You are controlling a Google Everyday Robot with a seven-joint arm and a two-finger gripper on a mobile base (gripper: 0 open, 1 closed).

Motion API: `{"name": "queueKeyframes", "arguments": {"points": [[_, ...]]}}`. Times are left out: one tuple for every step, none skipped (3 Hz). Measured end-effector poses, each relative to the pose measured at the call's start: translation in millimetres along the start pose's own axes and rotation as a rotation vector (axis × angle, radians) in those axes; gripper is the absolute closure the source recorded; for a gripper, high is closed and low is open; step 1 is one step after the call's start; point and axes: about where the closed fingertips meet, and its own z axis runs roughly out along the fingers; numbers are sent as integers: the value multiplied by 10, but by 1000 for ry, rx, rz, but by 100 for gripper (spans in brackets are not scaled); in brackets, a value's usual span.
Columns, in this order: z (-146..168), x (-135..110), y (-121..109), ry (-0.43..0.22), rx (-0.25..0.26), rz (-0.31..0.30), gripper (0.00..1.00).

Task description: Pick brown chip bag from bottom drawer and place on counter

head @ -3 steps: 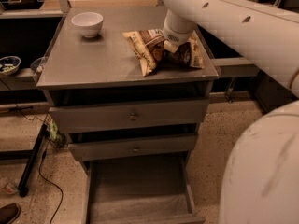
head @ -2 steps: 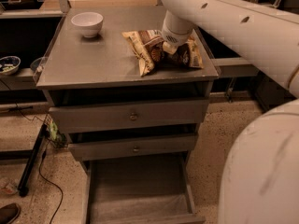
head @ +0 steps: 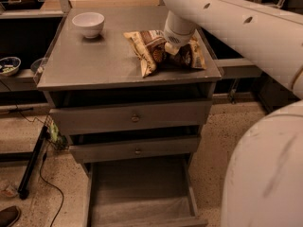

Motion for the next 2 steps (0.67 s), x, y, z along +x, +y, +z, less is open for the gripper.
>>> {"name": "queueKeyframes", "arguments": {"points": [[0,0,0,0,0,0,27],[1,0,0,0,0,0,0]]}}
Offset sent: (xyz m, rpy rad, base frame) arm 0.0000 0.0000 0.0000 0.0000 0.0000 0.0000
